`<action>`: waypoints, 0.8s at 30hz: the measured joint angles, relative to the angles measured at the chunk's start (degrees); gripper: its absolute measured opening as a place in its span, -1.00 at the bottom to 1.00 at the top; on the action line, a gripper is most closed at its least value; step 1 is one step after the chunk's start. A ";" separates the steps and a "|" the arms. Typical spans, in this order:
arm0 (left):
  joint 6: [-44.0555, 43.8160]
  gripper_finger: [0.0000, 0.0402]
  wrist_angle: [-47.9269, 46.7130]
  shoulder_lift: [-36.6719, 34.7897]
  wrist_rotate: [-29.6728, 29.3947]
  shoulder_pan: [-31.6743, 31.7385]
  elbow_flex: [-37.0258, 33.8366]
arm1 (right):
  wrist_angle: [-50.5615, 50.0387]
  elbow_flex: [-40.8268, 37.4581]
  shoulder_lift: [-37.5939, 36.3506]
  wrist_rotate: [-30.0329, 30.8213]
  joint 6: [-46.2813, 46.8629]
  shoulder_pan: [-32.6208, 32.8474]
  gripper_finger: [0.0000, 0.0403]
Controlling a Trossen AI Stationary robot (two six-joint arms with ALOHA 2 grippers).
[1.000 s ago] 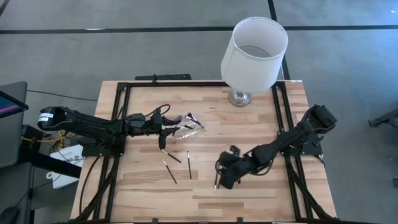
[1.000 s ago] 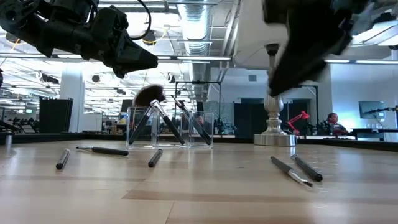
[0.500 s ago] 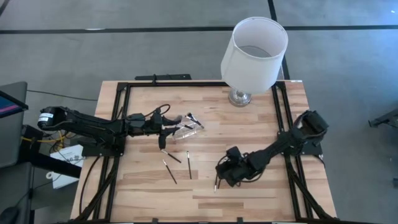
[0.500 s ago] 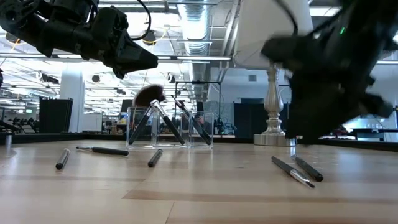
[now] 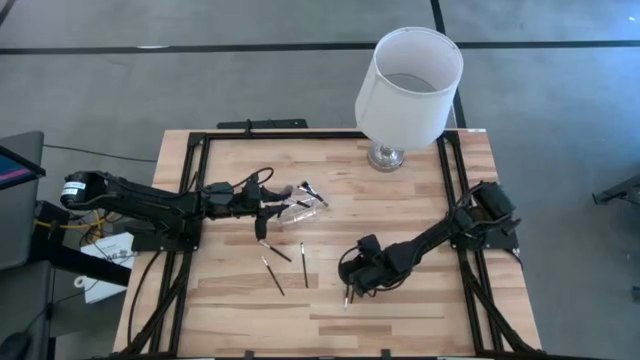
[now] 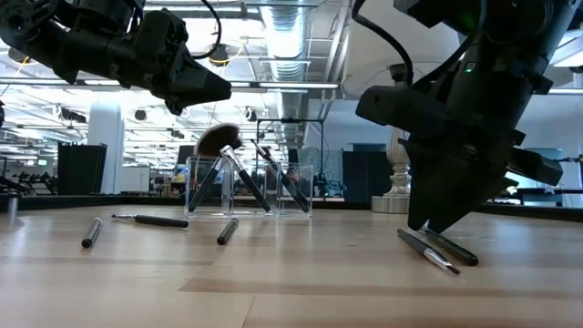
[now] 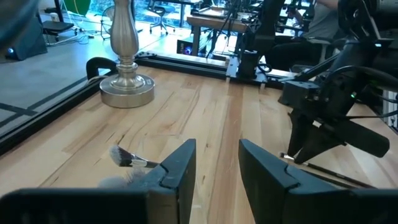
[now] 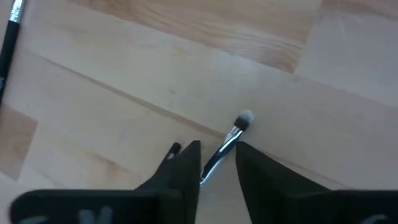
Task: Put items in baskets/containers
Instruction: Put the right foundation brush into the left transparent organizer
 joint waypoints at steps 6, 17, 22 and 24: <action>0.02 -0.41 0.01 0.00 0.00 0.00 0.00 | -0.70 -0.07 0.07 0.06 -2.03 -0.86 -0.94; 0.02 -0.41 -0.02 0.00 0.00 0.00 0.00 | 1.92 -0.44 0.63 11.33 -12.57 -3.81 -0.98; 0.02 -0.41 -0.02 0.00 0.00 0.00 0.00 | 8.26 -0.42 -1.97 23.33 -21.54 -7.26 -0.97; 0.02 -0.41 -0.02 0.00 0.02 0.00 0.00 | 14.51 -0.40 -3.58 27.78 -29.31 -9.29 -0.99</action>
